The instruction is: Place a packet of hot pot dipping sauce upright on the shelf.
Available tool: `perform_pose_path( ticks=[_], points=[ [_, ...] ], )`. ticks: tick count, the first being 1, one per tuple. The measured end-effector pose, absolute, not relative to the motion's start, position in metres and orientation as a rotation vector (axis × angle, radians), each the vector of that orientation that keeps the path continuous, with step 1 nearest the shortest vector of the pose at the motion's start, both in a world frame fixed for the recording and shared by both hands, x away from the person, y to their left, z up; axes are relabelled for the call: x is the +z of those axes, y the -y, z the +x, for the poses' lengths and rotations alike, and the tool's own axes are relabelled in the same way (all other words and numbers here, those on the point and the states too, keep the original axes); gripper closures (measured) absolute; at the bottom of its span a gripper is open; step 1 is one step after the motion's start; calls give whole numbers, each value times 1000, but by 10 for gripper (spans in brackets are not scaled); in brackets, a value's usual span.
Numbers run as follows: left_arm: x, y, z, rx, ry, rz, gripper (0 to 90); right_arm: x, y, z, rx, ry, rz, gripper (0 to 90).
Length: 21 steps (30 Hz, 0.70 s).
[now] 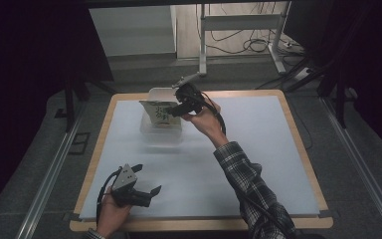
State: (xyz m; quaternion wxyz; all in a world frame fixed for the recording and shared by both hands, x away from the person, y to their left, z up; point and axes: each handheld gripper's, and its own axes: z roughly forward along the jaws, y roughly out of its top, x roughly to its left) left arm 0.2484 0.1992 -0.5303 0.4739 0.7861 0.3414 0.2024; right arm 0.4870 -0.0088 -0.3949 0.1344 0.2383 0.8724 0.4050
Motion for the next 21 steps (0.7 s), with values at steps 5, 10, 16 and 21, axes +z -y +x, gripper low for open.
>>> perform_pose_path(
  ticks=[5, 10, 16, 21],
  points=[
    [-530, -199, 248, 494, -836, 1924, 1, -400, 14, 484, 1171, -2536, 693, 317],
    [-531, -199, 249, 490, -836, 1921, 1, -401, 20, 482, 1181, -2535, 710, 291],
    [-530, -198, 249, 488, -831, 1922, 1, -401, 26, 478, 1193, -2530, 710, 271],
    [-530, -198, 249, 486, -827, 1923, 0, -400, 30, 473, 1203, -2527, 708, 237]
  ],
)
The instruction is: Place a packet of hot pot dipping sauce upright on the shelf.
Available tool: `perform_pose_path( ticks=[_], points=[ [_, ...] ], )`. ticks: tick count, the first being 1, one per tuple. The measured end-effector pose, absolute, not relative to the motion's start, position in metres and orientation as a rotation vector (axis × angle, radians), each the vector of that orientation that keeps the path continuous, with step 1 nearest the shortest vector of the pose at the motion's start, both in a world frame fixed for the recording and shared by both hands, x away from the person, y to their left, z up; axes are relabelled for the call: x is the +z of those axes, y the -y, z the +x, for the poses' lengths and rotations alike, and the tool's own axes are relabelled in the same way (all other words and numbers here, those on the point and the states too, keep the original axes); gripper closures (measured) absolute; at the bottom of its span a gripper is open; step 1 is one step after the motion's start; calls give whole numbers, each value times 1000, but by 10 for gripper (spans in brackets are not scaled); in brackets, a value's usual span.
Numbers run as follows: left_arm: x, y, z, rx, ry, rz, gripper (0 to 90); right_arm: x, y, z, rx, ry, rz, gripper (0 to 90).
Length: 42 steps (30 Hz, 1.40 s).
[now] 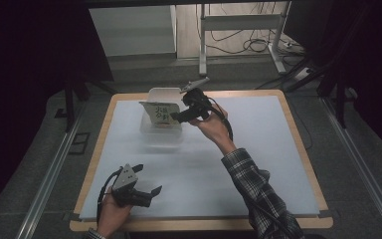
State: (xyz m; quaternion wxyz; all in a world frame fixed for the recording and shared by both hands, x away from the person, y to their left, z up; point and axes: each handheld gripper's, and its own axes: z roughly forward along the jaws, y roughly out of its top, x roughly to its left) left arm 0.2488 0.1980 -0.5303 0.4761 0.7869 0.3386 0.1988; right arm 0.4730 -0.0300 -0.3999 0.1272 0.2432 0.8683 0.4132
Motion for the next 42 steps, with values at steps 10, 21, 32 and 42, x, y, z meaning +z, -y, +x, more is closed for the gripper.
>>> perform_pose_path(
  ticks=[10, 21, 32, 42],
  points=[
    [-530, -198, 249, 479, -823, 1916, 0, -402, 43, 464, 1197, -2532, 689, 156],
    [-530, -198, 249, 480, -819, 1918, 0, -403, 57, 454, 1243, -2530, 687, 99],
    [-530, -197, 249, 479, -817, 1925, 0, -400, 69, 441, 1260, -2526, 670, 80],
    [-530, -196, 249, 476, -815, 1929, 0, -406, 79, 429, 1241, -2532, 671, 71]
  ],
)
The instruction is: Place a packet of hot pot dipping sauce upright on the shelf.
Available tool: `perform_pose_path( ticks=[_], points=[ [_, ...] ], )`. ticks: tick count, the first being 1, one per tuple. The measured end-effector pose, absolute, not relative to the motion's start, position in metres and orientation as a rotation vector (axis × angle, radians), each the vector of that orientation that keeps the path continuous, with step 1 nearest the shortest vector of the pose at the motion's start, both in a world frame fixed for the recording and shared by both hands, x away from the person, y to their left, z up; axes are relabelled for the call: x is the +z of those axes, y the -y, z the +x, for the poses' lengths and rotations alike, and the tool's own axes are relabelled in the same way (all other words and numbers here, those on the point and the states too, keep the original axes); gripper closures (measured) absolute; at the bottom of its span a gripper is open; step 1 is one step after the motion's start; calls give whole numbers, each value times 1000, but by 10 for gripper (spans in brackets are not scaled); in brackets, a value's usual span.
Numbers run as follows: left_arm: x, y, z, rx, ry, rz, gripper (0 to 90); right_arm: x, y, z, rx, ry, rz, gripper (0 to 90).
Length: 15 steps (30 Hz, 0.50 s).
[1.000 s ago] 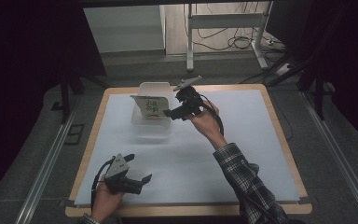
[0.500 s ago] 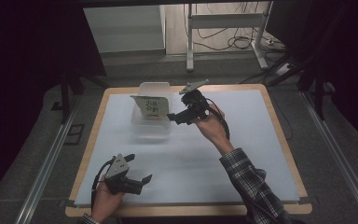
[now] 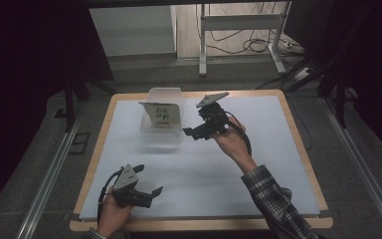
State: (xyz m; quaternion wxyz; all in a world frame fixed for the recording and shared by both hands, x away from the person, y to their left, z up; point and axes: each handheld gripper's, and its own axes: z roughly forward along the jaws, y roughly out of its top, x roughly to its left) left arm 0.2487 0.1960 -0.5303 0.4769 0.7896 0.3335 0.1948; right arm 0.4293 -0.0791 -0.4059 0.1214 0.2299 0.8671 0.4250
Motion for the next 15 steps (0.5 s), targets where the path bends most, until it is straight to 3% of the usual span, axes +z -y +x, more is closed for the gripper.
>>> perform_pose_path(
  ticks=[15],
  points=[
    [-530, -195, 249, 474, -810, 1934, 0, -420, 91, 411, 1228, -2556, 666, 32]
  ],
)
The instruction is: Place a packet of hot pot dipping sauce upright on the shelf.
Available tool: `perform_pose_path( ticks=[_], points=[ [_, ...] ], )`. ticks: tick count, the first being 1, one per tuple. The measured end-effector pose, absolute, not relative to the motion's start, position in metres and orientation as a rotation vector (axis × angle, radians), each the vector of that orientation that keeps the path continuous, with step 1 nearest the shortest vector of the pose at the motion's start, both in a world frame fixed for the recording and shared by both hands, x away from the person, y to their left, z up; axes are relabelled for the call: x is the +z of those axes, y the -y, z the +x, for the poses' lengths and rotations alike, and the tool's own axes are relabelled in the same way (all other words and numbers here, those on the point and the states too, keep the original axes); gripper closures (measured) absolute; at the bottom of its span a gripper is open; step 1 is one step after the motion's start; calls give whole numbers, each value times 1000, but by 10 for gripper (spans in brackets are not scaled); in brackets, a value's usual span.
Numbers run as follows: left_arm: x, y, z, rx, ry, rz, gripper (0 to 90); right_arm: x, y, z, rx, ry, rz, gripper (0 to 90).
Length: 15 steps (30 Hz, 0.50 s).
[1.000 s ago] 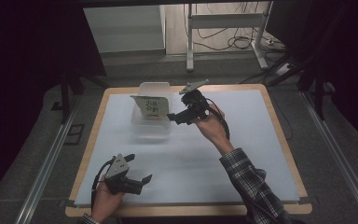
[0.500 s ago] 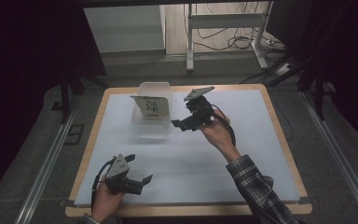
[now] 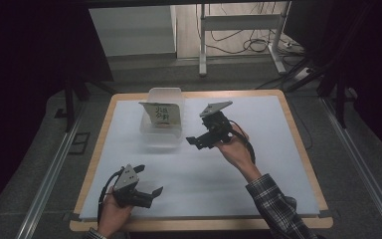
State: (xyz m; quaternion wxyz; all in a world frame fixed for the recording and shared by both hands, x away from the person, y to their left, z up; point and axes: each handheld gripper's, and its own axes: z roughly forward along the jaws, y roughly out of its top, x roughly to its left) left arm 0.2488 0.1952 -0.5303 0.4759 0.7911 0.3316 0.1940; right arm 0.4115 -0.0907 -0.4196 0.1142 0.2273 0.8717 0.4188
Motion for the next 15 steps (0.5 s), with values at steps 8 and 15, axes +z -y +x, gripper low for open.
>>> perform_pose_path(
  ticks=[8, 15],
  points=[
    [-530, -194, 249, 472, -809, 1932, 0, -424, 102, 402, 1236, -2596, 704, 0],
    [-530, -194, 249, 471, -809, 1934, 0, -424, 116, 392, 1241, -2593, 724, 0]
  ],
)
